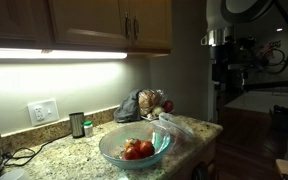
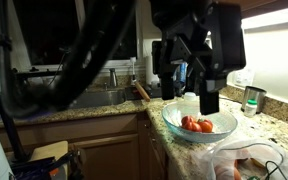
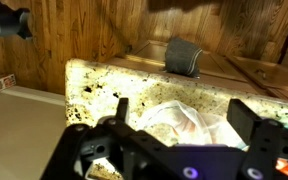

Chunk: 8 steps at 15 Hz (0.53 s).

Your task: Move a peach from the bag to the bowl

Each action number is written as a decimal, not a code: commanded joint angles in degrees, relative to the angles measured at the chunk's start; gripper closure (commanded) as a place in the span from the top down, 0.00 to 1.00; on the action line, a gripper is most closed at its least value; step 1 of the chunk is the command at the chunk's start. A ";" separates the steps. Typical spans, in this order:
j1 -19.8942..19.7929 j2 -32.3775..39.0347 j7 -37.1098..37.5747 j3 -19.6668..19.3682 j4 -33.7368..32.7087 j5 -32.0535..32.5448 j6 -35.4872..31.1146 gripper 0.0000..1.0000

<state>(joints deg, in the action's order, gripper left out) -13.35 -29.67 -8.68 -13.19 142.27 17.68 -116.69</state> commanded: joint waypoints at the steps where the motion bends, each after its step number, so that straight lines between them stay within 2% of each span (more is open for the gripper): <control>1: -0.46 1.01 0.48 0.20 -0.13 0.13 -0.55 1.00; 8: -0.17 3.22 0.71 0.19 -0.34 0.21 -2.54 1.00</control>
<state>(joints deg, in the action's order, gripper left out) -13.57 -27.51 -7.78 -13.17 141.93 18.00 -117.87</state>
